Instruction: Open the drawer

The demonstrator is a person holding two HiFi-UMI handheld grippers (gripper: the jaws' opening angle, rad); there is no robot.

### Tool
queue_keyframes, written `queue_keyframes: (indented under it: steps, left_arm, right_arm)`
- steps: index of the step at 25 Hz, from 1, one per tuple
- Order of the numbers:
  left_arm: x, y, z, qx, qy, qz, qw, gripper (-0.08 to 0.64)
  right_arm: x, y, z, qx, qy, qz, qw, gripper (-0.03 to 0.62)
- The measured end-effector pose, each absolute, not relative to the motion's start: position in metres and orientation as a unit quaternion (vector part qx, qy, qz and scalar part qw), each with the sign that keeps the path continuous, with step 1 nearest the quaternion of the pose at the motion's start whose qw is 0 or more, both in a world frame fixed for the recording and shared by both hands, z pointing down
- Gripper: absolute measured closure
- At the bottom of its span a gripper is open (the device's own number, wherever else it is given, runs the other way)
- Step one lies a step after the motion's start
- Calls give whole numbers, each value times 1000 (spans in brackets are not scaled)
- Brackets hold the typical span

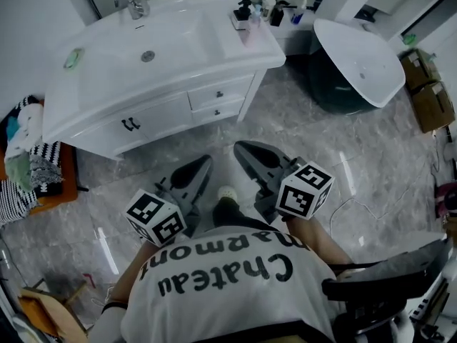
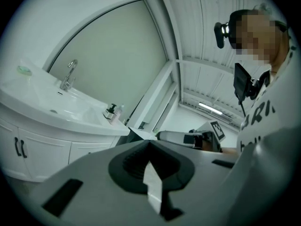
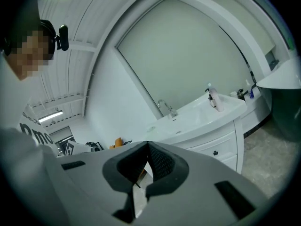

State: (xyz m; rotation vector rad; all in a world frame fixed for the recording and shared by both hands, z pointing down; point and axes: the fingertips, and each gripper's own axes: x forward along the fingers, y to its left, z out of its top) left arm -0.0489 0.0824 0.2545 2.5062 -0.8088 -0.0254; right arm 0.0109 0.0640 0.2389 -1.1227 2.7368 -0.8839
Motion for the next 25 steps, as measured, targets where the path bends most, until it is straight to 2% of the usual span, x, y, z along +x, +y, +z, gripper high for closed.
queue_keyframes:
  steps: [12, 17, 25]
  left_arm:
    - [-15, 24, 296, 907, -313, 17, 282, 552]
    - [1, 1, 304, 905, -306, -15, 294, 552]
    - [0, -36, 359, 890, -349, 50, 290, 552]
  right_arm:
    - [22, 0, 283, -317, 891, -324, -8, 581]
    - [28, -28, 305, -303, 897, -321, -25, 581]
    - [33, -70, 352, -295, 896, -329, -40, 581]
